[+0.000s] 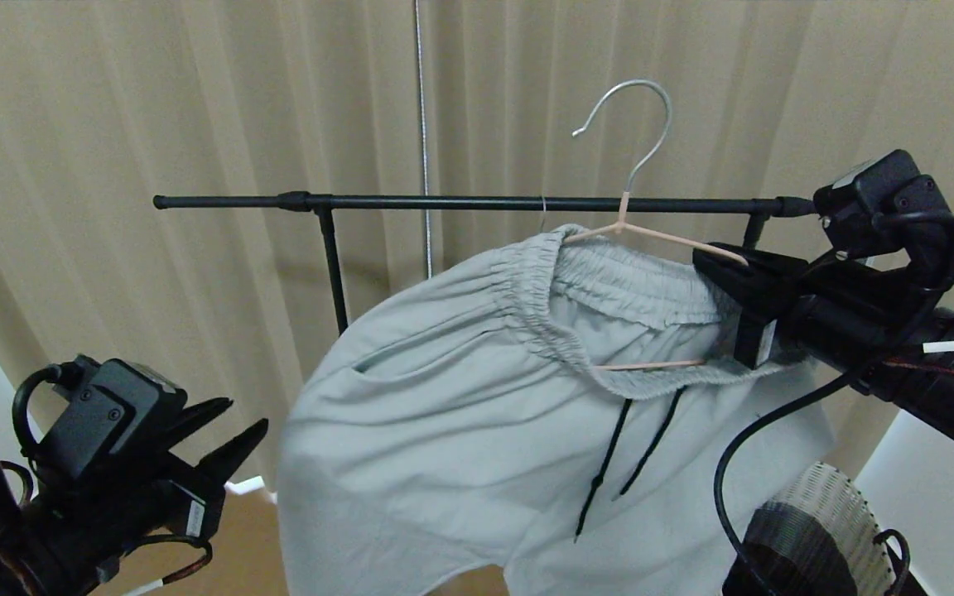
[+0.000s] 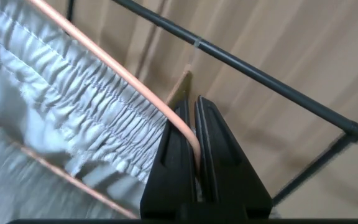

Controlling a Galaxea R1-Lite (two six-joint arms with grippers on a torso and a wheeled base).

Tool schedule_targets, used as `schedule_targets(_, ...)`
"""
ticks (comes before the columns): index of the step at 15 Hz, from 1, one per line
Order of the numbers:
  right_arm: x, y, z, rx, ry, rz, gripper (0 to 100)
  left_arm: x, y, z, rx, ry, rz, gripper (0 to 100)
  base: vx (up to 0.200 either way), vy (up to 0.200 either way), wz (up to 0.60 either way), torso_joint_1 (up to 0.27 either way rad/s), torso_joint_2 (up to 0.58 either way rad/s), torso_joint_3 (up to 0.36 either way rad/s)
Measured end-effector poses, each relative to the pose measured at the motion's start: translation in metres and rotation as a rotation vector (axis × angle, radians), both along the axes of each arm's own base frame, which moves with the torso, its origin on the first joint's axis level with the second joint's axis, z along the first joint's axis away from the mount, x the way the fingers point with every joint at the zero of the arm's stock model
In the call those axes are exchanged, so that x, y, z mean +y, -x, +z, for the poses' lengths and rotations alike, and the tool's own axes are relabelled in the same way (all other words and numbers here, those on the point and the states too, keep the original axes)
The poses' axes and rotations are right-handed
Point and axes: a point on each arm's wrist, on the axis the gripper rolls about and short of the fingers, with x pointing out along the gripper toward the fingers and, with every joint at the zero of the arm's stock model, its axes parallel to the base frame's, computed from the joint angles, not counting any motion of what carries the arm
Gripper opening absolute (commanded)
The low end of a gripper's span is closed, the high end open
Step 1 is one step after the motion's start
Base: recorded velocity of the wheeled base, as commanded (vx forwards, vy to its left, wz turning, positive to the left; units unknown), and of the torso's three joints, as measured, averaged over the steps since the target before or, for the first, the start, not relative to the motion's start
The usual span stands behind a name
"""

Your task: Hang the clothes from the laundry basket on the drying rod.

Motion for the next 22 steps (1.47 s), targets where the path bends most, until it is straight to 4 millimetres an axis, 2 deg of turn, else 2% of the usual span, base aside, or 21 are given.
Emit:
schedule_targets(5,-0.02,-0.008,-0.005,0.022,0.013,-0.09,0,0.0,-0.003,0.015,-0.047,0.081,0.018,100,0.0,0.0,0.0,0.0,0.0,0.0)
schedule_targets(8,-0.042,-0.008,-0.018,0.058,0.051,-0.207,0,-0.001,-0.009,0.026,-0.079,0.123,0.028,100,0.0,0.0,0.0,0.0,0.0,0.0)
schedule_targets(15,-0.091,0.015,-0.044,0.134,0.076,-0.463,0,0.007,-0.006,0.023,-0.07,0.144,0.069,100,0.0,0.0,0.0,0.0,0.0,0.0)
schedule_targets(22,-0.131,0.022,-0.056,0.159,0.014,-0.666,0,0.011,0.004,0.018,-0.064,0.141,0.074,100,0.0,0.0,0.0,0.0,0.0,0.0)
